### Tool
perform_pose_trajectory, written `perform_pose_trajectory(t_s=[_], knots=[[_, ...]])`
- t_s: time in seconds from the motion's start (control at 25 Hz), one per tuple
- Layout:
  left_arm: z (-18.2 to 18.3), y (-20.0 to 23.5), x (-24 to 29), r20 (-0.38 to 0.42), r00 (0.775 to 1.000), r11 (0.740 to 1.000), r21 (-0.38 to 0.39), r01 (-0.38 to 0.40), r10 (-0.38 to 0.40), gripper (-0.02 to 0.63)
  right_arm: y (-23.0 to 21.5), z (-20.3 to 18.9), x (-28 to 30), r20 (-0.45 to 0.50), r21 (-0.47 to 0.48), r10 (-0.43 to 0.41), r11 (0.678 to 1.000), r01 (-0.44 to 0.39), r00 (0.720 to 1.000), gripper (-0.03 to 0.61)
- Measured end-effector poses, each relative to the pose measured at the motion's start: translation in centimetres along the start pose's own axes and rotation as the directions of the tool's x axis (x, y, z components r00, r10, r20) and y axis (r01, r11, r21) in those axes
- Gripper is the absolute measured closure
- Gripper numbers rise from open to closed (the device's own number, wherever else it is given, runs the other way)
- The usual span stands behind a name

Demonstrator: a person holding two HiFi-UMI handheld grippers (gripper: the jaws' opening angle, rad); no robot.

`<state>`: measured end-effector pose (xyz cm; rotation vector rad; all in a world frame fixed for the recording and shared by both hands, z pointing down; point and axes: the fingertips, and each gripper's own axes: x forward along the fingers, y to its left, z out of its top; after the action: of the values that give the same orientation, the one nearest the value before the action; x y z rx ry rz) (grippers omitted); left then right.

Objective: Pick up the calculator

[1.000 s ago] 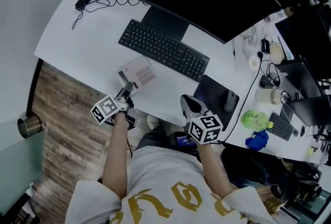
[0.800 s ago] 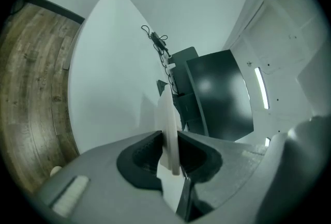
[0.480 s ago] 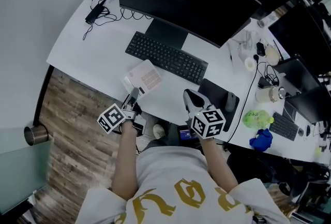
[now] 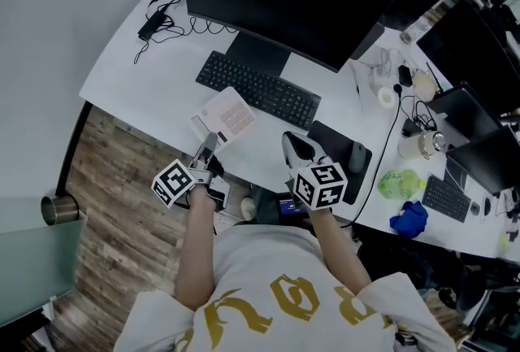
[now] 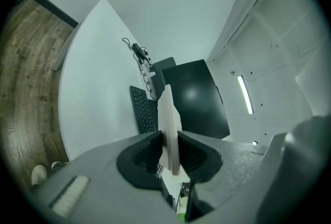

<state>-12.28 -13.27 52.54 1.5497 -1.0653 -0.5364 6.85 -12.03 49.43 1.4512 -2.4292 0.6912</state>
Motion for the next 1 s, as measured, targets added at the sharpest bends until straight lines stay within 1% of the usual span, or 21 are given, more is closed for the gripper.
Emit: perform_pose_trajectory(t_s=[0.4, 0.84, 1.0], knots=[[-0.5, -1.6, 0.2, 0.004, 1.000, 1.000, 0.011, 0.015, -0.015, 0.542, -1.0, 0.5, -0.3, 0.029, 0.025, 0.002, 1.000, -0.002, 1.000, 0.555], [-0.6, -1.4, 0.6, 0.004, 1.000, 1.000, -0.005, 0.018, -0.018, 0.542, -1.0, 0.5, 0.2, 0.019, 0.022, 0.011, 1.000, -0.012, 1.000, 0.555], [-0.6, -1.3, 0.8, 0.005, 1.000, 1.000, -0.007, 0.017, -0.017, 0.542, -1.3, 0.5, 0.4, 0.017, 0.035, 0.016, 0.999, -0.017, 1.000, 0.555]])
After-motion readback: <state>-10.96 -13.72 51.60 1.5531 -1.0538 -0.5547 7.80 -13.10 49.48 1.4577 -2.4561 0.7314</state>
